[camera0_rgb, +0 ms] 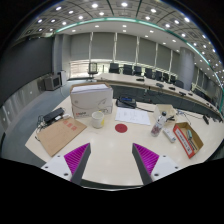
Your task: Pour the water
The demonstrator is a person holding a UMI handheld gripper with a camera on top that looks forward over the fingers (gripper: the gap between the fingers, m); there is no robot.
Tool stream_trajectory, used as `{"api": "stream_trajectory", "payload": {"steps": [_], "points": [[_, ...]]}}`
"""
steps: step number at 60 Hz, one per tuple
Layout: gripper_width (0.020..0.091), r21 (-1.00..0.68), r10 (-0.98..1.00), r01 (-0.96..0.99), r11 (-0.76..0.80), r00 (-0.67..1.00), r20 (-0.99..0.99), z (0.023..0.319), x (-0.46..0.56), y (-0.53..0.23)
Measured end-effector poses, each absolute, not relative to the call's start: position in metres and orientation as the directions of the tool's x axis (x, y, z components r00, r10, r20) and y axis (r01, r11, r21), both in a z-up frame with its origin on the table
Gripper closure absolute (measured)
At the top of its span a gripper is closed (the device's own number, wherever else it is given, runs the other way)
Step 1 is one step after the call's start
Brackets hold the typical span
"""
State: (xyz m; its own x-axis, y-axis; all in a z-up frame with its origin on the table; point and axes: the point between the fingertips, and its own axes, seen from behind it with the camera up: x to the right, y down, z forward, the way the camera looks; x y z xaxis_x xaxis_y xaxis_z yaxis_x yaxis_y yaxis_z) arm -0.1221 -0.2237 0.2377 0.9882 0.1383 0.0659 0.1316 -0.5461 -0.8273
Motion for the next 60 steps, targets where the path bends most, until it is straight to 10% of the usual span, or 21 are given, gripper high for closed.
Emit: {"api": "stream_trajectory", "payload": {"steps": [60], "points": [[0.0244, -0.856, 0.045, 0.019, -0.517, 0.999, -0.005, 0.09, 0.174, 0.037]]}}
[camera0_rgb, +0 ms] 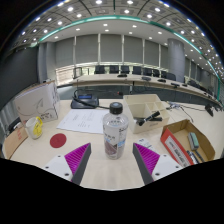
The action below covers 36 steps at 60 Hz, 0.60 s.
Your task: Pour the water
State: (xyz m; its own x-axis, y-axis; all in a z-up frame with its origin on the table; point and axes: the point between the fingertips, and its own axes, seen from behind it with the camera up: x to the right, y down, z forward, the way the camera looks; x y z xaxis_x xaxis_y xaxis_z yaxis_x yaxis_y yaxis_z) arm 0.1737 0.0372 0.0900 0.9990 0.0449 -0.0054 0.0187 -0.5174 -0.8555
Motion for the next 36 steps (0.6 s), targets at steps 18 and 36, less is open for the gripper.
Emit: {"api": "stream_trajectory", "payload": {"steps": [18, 36], "points": [[0.0328, -0.903, 0.039, -0.006, -0.429, 0.999, -0.025, 0.058, 0.176, 0.122], [0.0634, -0.918, 0.014, -0.025, -0.395, 0.999, -0.033, 0.055, 0.178, 0.136]]}}
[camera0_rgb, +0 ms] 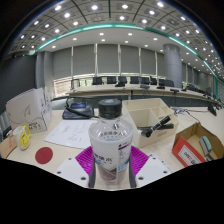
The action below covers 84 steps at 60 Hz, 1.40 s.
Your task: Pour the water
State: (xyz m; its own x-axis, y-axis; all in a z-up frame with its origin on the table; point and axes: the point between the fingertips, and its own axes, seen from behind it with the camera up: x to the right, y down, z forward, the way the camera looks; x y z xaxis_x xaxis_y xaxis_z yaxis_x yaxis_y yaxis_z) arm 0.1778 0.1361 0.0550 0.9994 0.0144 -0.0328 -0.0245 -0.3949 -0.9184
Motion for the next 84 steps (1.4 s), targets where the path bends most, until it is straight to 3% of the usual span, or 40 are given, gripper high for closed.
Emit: {"api": "stream_trajectory", "payload": {"steps": [12, 23, 31, 39, 53, 68, 76, 84], "points": [[0.0695, -0.912, 0.009, 0.081, -0.401, 0.996, 0.085, 0.072, 0.168, 0.134], [0.0696, -0.875, -0.018, 0.289, -0.389, 0.947, 0.321, 0.123, 0.139, 0.136], [0.0696, -0.785, -0.013, 0.497, -0.369, 0.842, 0.54, 0.162, 0.093, 0.141], [0.0696, -0.583, 0.023, 0.746, -0.32, 0.622, 0.783, 0.185, 0.028, 0.154], [0.0696, -0.12, 0.08, 0.977, -0.177, 0.136, 0.987, 0.182, -0.076, 0.174], [0.0701, 0.317, 0.042, 0.947, -0.043, -0.315, 0.948, 0.17, -0.134, 0.192], [0.0695, 0.448, 0.016, 0.894, -0.001, -0.448, 0.894, 0.167, -0.147, 0.194], [0.0695, 0.454, 0.03, 0.891, 0.001, -0.454, 0.891, 0.165, -0.145, 0.192]]}}
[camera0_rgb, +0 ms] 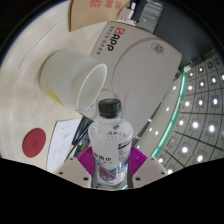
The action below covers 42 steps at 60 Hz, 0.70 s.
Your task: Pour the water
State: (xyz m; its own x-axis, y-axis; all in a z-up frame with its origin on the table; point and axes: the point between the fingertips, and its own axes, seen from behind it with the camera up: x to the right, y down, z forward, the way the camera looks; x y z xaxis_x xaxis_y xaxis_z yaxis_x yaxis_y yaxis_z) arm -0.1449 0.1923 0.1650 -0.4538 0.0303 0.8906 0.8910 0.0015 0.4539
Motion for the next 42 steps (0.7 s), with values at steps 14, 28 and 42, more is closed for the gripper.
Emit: {"api": "stream_trajectory", "payload": {"steps": [14, 28, 42], "points": [[0.0695, 0.041, 0.117, 0.999, 0.001, -0.04, 0.992, 0.178, -0.139, 0.178], [0.0694, -0.629, 0.218, 0.765, -0.14, 0.643, 0.734, 0.177, -0.119, 0.156], [0.0688, -0.896, 0.256, 0.291, -0.337, 0.944, 0.21, 0.119, -0.107, 0.154]]}}
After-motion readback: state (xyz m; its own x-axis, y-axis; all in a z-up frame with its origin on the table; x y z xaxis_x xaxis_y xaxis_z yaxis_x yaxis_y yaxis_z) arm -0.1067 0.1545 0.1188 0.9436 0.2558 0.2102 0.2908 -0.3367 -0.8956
